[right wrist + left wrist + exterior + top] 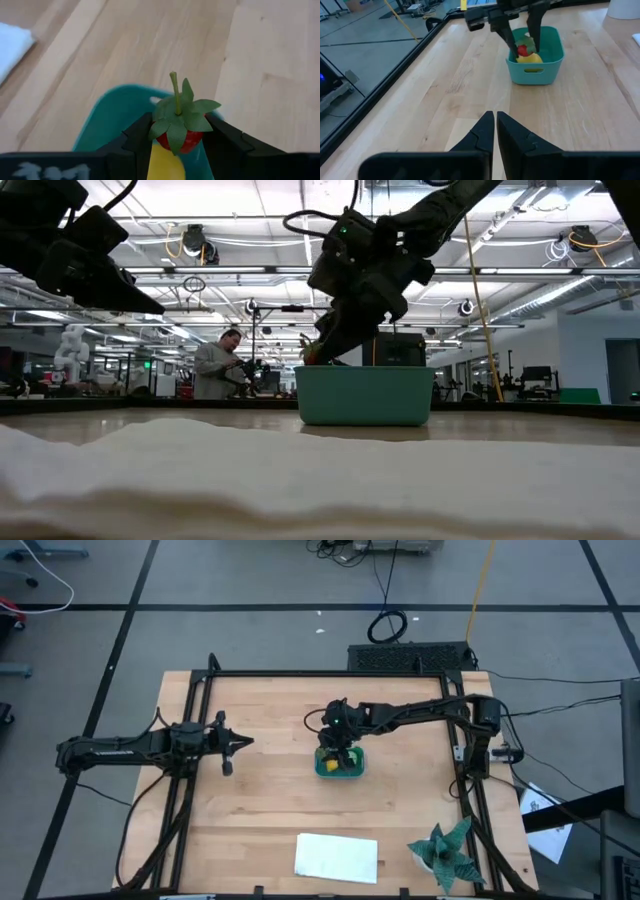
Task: Pick and placing Produce into tupperware
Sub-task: Put the red strawberry in the bin
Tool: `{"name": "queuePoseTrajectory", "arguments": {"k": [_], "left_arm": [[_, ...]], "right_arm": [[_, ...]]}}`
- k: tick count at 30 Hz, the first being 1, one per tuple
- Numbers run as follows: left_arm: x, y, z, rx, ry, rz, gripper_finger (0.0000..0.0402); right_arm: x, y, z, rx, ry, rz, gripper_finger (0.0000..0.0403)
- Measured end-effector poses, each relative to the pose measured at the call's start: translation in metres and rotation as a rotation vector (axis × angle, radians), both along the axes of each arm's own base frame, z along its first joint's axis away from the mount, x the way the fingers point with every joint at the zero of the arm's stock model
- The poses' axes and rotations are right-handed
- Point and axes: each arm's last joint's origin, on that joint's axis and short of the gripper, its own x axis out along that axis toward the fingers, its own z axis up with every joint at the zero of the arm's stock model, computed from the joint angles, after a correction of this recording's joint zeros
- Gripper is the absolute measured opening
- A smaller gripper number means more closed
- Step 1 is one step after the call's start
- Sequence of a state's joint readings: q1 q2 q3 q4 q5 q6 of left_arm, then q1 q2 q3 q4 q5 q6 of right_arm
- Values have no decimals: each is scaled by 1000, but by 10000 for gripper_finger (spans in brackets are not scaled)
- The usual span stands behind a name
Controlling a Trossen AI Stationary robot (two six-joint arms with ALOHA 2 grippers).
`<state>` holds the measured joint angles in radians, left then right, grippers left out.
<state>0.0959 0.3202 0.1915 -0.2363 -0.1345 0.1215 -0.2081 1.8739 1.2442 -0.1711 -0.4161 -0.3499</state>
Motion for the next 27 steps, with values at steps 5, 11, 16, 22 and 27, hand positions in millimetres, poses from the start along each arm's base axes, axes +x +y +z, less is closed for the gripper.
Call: {"name": "queuePoseTrajectory", "arguments": {"k": [5,11,16,22,27], "left_arm": [[0,0,0,-2,1,-4,26],[0,0,0,-1,0,-4,26],[0,0,0,-1,0,-4,26],[0,0,0,-1,0,-4,26],[0,0,0,-1,-1,-4,26]], "right_arm": [[3,-1,-12,9,25,-4,141],[3,-1,-11,11,27,-6,141],[0,1,-14,5,61,11,141],[0,7,-16,-128,60,82,141],[2,12,-15,-144,42,109,141]]}}
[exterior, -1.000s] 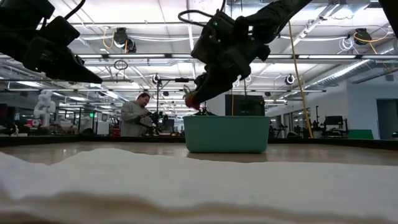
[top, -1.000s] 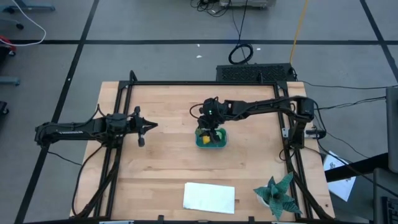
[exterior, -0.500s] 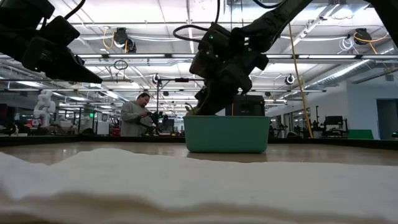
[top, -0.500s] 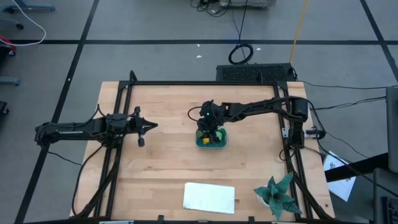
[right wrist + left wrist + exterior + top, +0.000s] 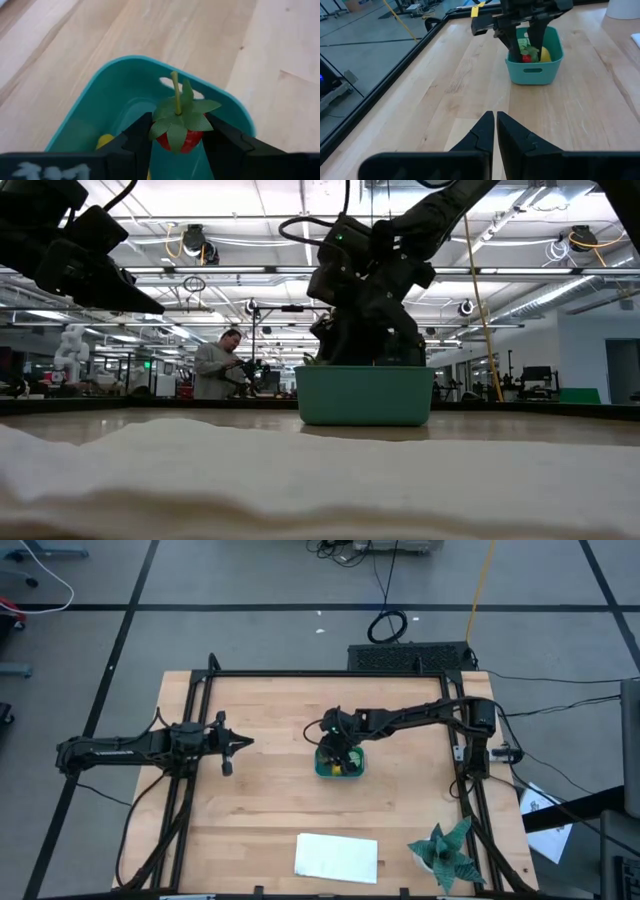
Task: Pick and placing Produce into tupperware
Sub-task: Put the red strawberry in the bin
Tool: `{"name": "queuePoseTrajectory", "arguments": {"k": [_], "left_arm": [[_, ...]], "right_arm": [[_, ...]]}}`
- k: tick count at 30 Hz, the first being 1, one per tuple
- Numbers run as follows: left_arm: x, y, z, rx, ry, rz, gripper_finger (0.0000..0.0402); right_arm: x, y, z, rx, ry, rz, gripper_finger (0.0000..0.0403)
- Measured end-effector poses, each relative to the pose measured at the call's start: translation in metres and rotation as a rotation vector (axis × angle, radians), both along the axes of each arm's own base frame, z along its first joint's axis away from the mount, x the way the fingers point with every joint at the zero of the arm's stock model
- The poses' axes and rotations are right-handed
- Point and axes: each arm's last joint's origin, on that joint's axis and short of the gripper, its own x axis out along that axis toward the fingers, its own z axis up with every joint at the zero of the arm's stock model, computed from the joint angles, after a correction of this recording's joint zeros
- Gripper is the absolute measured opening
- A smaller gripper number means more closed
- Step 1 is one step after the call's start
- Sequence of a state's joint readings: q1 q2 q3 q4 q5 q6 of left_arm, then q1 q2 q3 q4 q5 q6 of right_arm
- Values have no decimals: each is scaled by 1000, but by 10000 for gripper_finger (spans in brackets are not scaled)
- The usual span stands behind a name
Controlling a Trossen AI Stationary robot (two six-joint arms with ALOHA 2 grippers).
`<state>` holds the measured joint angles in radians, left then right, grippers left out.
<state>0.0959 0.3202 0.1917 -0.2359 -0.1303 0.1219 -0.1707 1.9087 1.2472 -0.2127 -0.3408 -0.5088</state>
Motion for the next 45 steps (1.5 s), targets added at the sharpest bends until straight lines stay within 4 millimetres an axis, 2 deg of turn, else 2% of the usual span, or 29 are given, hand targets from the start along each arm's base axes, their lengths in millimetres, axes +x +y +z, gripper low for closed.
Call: {"name": "queuePoseTrajectory", "arguments": {"k": [4,14,26,35,45], "left_arm": [[0,0,0,0,1,0,26],[0,0,0,0,1,0,26],[0,0,0,0,0,0,26],[0,0,0,0,0,0,26],[0,0,0,0,0,0,26]], "right_arm": [[0,3,0,-3,4,18,141],[0,3,0,82,38,-93,141],[0,3,-1,112,53,-134,141],[-9,3,-14,145,101,-190,141],[-14,-9,-14,256,135,-228,141]]}}
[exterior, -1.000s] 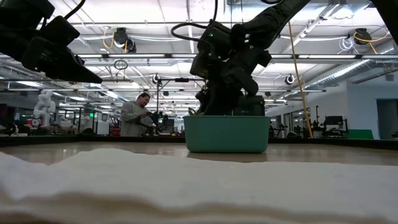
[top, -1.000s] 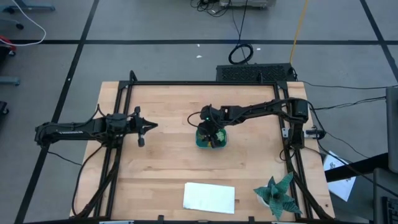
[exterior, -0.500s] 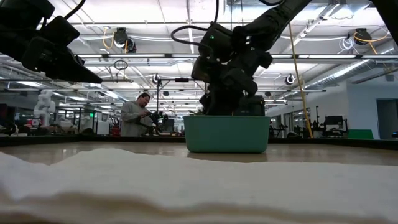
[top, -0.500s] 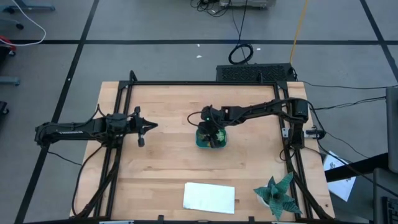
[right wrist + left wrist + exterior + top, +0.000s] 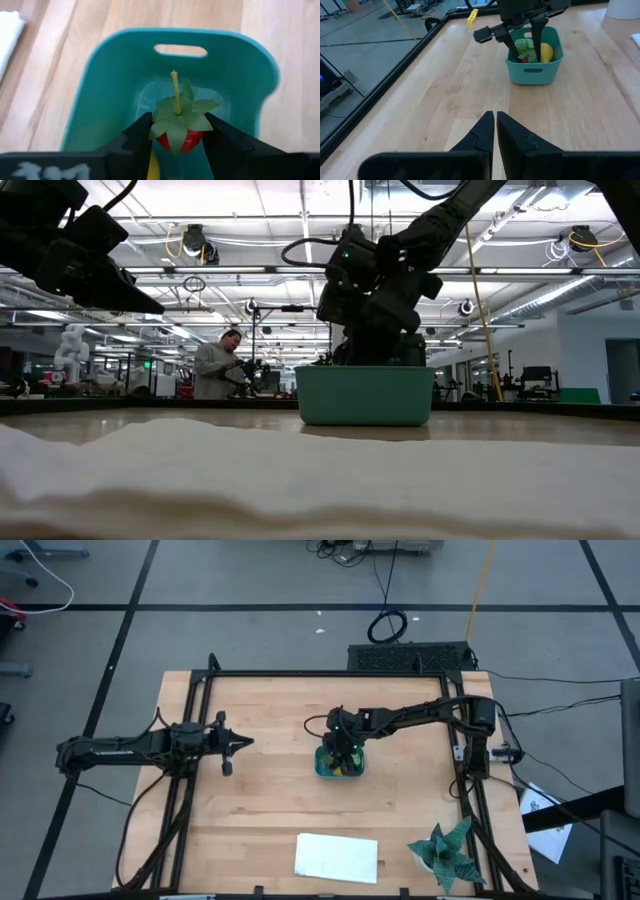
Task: Pick and placing Produce into tupperware
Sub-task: Put the red strawberry in the bin
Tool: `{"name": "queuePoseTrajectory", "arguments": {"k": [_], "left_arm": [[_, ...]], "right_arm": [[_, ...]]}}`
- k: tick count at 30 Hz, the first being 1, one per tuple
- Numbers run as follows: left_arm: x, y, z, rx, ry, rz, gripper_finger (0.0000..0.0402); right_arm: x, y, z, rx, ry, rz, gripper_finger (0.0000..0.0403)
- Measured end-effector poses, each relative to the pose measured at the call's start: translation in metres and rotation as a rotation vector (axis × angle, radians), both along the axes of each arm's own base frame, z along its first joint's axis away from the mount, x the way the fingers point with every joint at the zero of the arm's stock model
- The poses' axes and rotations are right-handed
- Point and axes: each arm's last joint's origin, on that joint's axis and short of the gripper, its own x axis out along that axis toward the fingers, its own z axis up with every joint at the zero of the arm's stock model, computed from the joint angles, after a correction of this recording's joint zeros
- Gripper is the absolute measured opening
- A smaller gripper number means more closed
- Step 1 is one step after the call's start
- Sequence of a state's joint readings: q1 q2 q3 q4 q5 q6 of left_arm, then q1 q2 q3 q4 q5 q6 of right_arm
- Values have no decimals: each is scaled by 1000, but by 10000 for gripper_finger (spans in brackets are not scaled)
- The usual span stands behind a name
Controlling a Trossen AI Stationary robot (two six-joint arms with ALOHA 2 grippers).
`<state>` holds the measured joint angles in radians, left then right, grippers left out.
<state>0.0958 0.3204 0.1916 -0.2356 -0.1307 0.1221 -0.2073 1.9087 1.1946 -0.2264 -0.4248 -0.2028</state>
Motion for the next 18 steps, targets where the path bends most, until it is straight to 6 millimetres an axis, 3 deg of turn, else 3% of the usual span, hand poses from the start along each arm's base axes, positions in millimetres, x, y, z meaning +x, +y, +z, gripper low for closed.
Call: {"name": "queuePoseTrajectory", "arguments": {"k": [18], "left_arm": [[0,0,0,0,1,0,26]], "right_arm": [[1,-2,0,-63,-3,-10,141]]}}
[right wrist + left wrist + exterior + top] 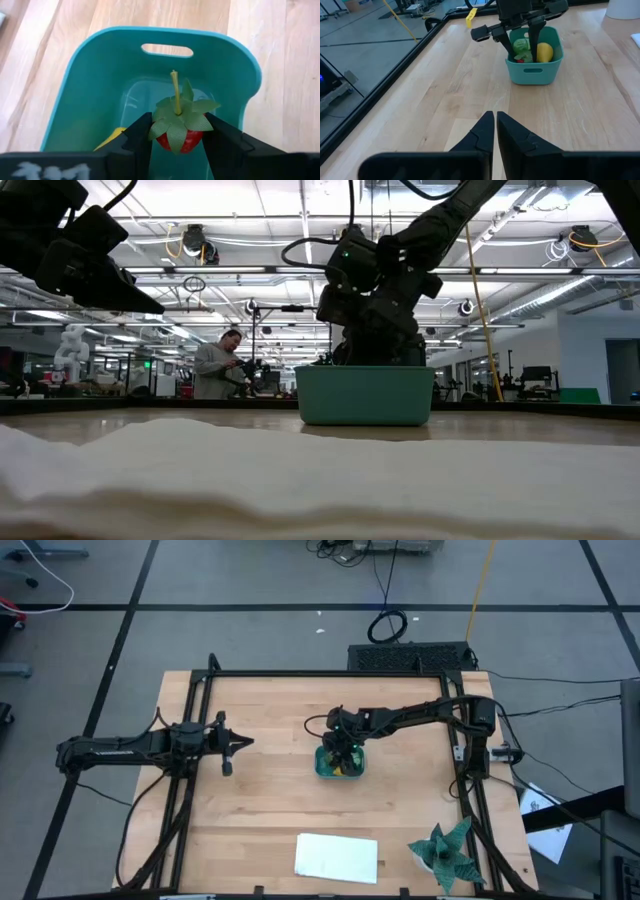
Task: Pick and placing Produce into tupperware
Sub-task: Put the red strawberry in the bin
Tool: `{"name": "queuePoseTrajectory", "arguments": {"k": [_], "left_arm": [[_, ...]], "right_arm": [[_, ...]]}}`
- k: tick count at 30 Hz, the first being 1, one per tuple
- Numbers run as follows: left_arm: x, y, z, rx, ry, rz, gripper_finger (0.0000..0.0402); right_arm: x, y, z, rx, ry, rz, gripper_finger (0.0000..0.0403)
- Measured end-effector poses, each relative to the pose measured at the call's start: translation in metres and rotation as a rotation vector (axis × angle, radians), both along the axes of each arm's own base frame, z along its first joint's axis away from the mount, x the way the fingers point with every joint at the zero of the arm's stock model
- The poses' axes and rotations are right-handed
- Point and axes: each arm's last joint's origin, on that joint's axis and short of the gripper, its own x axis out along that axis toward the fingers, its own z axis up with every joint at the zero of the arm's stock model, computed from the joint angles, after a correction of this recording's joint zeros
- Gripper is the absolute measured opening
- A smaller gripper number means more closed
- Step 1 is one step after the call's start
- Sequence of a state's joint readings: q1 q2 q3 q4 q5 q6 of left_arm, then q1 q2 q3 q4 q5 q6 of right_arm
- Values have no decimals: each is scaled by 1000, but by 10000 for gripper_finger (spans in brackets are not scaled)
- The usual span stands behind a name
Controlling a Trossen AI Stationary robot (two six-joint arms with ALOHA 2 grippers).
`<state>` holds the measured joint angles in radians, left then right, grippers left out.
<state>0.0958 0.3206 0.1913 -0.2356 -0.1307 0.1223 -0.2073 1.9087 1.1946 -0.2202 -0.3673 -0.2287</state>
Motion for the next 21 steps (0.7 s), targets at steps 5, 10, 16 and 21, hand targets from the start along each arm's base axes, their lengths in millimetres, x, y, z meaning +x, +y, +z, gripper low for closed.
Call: {"name": "queuePoseTrajectory", "arguments": {"k": [5,10,16,21], "left_arm": [[0,0,0,0,-1,0,26],[0,0,0,0,0,0,26],[0,0,0,0,0,0,26],[0,0,0,0,0,0,26]], "right_arm": [[0,0,0,11,5,-17,141],[0,0,0,24,21,-57,141],[2,5,0,-36,22,-83,141],[2,5,0,-38,23,-83,141]]}}
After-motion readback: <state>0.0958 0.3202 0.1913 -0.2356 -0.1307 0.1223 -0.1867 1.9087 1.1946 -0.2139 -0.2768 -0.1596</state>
